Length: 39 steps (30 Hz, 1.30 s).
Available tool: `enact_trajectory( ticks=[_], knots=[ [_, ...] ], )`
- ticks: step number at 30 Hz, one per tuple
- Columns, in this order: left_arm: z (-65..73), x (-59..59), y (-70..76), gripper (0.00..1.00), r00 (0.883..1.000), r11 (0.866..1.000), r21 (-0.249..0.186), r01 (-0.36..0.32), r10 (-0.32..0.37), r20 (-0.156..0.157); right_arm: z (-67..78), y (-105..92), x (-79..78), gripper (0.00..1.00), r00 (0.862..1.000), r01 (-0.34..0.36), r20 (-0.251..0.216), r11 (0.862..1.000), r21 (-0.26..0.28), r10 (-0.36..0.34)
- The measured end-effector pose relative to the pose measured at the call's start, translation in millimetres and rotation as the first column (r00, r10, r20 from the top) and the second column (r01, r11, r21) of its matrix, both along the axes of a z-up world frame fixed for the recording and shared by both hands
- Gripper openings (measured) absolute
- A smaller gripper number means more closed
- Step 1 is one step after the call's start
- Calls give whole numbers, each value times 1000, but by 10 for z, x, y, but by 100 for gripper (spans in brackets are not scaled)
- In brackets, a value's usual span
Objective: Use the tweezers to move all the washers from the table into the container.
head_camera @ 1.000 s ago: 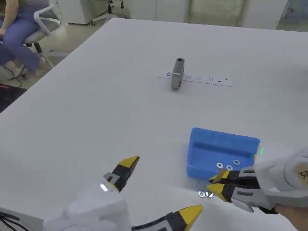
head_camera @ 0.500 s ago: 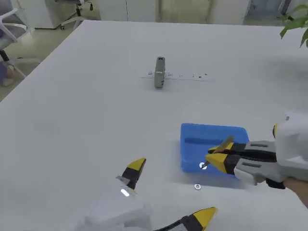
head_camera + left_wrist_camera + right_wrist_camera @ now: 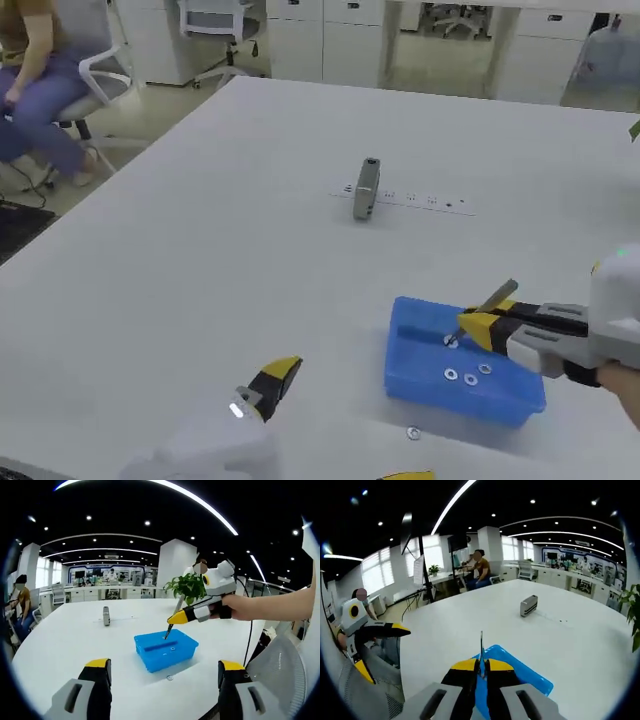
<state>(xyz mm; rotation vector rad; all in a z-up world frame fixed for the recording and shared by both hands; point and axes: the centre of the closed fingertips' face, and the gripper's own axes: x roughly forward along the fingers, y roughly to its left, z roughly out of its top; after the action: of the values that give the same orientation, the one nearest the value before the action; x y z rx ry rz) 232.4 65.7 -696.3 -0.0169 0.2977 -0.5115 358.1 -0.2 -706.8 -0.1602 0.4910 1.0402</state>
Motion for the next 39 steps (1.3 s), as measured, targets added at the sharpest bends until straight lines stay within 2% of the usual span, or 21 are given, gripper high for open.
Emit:
enact_trajectory(
  ticks=[2,5,6,14,19,23,27,28,34,39],
  knots=[
    [17,4,1,90,1000,1000,-11,-3,3,7,-82,-3,15,2,1000,-7,-19,1000,-20,6],
    [-3,14,27,90,1000,1000,-4,-13,13,0,-150,2,44,2,1000,-10,-19,999,-37,9],
    [-7,14,32,90,1000,1000,-1,-15,15,-1,-185,6,43,2,999,-15,-32,999,-44,14],
    [-7,13,38,89,1000,1000,1,-11,11,5,-401,49,73,2,998,-27,-57,993,-111,21],
    [16,23,55,89,1000,1000,1,-22,22,15,-517,25,42,3,998,-42,-59,985,-168,33],
    [37,25,61,89,1000,999,-22,-24,25,16,-603,-10,20,3,997,-41,-70,980,-195,28],
    [32,25,58,89,1000,1000,-21,-20,21,17,-700,-31,-48,3,995,-56,-91,975,-213,38],
    [29,25,60,89,1000,1000,-19,-21,22,16,-681,-29,-43,3,996,-54,-82,978,-201,39],
    [19,25,43,89,1000,1000,-17,-15,15,9,-661,-56,-26,3,995,-37,-102,983,-182,19],
    [32,24,37,88,1000,1000,-24,-15,15,12,-563,-69,0,3,996,-17,-92,988,-152,3]
  ],
)
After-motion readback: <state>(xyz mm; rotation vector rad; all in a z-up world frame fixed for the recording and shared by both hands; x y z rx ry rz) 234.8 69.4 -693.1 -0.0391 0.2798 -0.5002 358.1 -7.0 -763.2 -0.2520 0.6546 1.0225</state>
